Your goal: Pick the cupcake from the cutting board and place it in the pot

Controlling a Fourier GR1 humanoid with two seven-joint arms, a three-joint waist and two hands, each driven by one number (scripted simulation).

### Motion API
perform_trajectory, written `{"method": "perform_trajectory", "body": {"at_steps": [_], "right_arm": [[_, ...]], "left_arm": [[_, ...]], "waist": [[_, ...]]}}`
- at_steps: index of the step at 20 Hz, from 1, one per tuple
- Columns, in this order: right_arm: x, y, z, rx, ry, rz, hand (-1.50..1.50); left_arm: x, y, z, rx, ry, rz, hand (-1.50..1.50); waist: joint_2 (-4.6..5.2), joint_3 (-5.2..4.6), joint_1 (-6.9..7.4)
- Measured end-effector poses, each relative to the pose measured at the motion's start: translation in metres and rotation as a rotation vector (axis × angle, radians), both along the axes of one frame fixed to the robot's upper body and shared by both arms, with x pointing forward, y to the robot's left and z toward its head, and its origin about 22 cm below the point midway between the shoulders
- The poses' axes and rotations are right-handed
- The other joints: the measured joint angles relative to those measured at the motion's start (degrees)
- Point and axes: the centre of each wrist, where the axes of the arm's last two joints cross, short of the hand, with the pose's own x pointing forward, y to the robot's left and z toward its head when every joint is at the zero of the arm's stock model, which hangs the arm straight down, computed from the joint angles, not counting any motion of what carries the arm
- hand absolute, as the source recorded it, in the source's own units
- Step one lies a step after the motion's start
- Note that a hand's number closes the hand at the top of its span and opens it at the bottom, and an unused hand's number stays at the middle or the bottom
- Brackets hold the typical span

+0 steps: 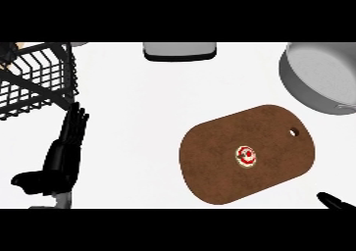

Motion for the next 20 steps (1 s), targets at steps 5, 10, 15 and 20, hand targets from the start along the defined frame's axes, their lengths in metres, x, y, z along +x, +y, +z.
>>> {"method": "perform_trajectory", "body": {"at_steps": [5, 10, 15, 20], "right_arm": [[-0.04, 0.006, 0.003, -0.145, 0.094, -0.037, -1.5], [-0.063, 0.008, 0.009, -0.382, 0.325, -0.07, -1.5], [-0.071, 0.029, 0.017, -0.55, 0.523, -0.116, -1.5], [-0.052, 0.068, 0.022, -0.608, 0.633, -0.141, -1.5]], "left_arm": [[0.004, -0.007, 0.002, -0.007, -0.004, -0.006, 0.0], [0.003, -0.012, 0.003, -0.01, -0.006, -0.025, 0.0], [0.005, -0.015, 0.003, -0.013, -0.008, -0.033, 0.0], [0.008, -0.018, 0.003, -0.012, -0.012, -0.039, 0.0]], "waist": [[0.19, -0.15, 0.81], [0.45, -0.31, 1.56], [0.6, -0.32, 2.22], [0.58, -0.24, 2.64]]}}
